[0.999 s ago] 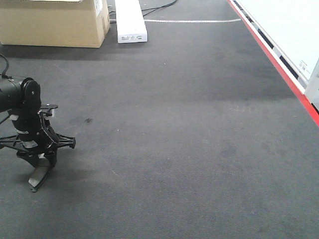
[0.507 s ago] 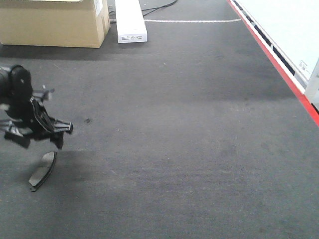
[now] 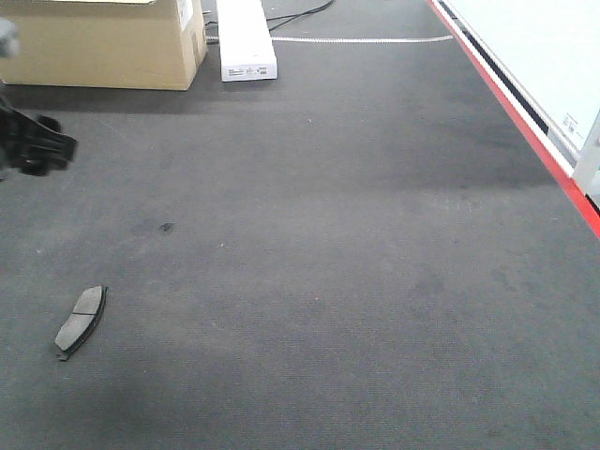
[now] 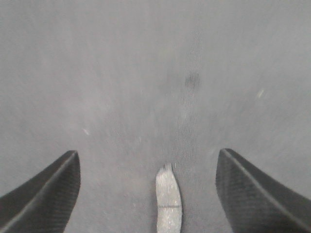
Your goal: Move and align brake pads A on conveyor
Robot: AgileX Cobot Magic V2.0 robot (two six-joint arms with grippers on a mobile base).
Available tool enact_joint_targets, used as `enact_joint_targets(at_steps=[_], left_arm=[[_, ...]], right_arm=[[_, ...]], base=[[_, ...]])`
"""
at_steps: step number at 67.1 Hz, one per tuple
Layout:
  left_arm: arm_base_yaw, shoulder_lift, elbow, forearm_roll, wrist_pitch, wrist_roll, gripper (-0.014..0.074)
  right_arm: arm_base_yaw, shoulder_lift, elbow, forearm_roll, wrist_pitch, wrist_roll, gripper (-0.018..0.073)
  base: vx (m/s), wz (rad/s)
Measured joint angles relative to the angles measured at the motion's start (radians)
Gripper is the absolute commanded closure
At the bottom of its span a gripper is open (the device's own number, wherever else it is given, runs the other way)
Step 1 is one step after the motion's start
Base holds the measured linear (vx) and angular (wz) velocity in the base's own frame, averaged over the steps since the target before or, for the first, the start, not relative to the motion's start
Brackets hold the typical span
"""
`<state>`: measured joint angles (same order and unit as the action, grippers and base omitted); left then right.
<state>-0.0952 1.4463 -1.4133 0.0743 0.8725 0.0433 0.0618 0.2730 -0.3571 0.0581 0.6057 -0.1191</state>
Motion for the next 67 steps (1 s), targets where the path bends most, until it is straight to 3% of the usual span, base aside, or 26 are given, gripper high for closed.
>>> enact_joint_targets(at_steps=[22,43,67], left_arm=[[0.0,-0.407,0.36,0.0,-0.169,-0.003,0.0059],[0.0,-0.813,0.702,0.001,-0.205,-0.068,0.0059],[0.0,-1.142,0.902,0.007,-0.213,-0.069,0.0059]], right_arm=[[0.0,0.0,0.0,0.0,0.0,0.0,0.0566],[0.0,0.0,0.0,0.0,0.0,0.0,0.0566],[0.0,0.0,0.0,0.0,0.0,0.0,0.0566]], base=[[0.0,0.0],[0.0,0.0],[0.0,0.0]])
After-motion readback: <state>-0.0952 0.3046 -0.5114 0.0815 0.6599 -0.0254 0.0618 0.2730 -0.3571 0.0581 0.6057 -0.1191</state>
